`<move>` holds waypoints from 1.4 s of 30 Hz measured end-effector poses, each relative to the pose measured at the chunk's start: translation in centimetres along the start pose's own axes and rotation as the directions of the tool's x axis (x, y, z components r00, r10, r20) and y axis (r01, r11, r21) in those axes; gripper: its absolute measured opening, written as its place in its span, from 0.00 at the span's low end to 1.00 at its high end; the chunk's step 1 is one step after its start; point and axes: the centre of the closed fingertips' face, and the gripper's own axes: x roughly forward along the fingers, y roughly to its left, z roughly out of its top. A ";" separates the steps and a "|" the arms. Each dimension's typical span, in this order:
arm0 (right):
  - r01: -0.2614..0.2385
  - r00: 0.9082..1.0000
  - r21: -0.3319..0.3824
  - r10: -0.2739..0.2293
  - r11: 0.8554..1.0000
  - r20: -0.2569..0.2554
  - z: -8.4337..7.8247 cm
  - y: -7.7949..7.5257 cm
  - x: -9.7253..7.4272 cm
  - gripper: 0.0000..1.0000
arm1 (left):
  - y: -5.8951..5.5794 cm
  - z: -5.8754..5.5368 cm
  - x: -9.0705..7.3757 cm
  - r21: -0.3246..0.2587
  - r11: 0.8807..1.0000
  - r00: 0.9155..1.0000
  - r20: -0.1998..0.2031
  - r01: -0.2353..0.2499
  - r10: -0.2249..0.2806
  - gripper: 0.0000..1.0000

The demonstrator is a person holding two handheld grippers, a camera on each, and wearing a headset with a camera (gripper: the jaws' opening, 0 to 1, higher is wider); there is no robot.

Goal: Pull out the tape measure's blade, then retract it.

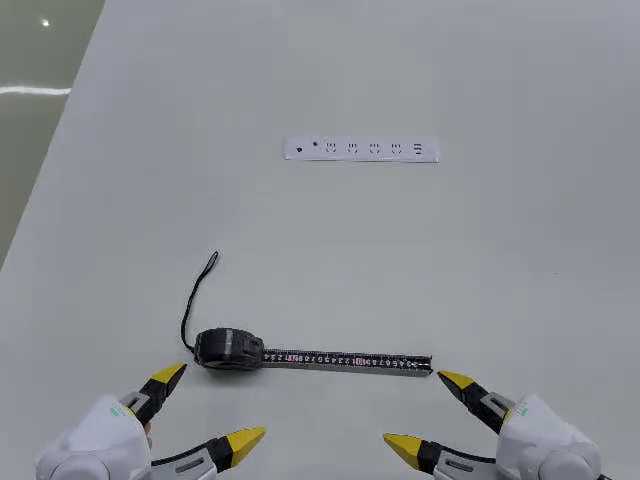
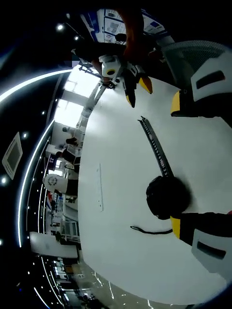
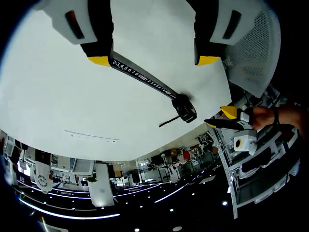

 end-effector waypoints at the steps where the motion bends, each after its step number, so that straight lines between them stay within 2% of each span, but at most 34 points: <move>1: 0.001 1.000 0.002 -0.001 1.000 0.001 -0.1 0.0 -0.1 0.69 | 0.0 -0.1 0.0 -0.003 1.000 1.000 -0.002 0.001 -0.001 0.78; 19: 0.013 0.999 0.018 -0.013 1.000 -0.031 -1.8 0.2 -1.1 0.69 | -1.2 -1.5 0.6 -0.014 1.000 1.000 -0.015 0.005 -0.006 0.79; 23: 0.014 0.999 0.018 -0.014 1.000 -0.036 -1.9 0.2 -0.9 0.68 | -1.3 -1.5 0.6 -0.026 1.000 1.000 -0.013 0.003 -0.003 0.79; 30: 0.009 0.999 0.015 -0.009 1.000 -0.044 -1.8 0.2 -0.3 0.68 | -1.7 -2.3 0.8 -0.030 0.999 1.000 -0.024 0.017 -0.018 0.79; 36: 0.012 0.999 0.010 -0.011 1.000 -0.053 -1.8 -0.2 0.2 0.67 | -1.2 -2.5 0.8 -0.047 0.999 1.000 -0.024 0.000 -0.001 0.79; 42: 0.036 0.996 -0.008 -0.037 0.999 -0.084 -2.2 -2.2 0.5 0.64 | 0.2 -2.1 1.1 -0.080 0.996 0.999 -0.020 -0.051 0.049 0.79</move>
